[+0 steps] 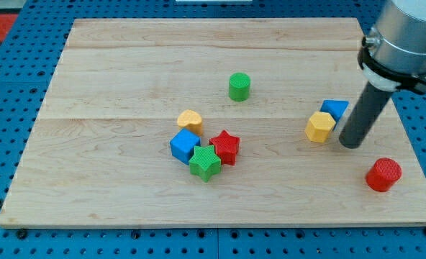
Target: Place the red star horizontally to the yellow heart
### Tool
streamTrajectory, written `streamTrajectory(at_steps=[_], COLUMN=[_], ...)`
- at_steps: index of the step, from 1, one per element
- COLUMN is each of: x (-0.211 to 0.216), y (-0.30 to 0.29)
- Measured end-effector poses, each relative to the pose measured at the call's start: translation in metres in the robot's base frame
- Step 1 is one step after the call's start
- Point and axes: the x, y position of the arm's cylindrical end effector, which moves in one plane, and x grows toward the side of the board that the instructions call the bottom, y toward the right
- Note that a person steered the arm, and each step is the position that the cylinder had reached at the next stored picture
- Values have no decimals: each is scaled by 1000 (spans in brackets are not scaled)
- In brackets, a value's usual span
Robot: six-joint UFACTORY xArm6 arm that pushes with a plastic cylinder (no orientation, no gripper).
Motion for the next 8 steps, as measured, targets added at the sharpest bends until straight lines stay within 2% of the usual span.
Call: streamTrajectory(at_steps=[1,3,4,8], x=[-5,-4,15,17], y=[-28,-137,-142,-297])
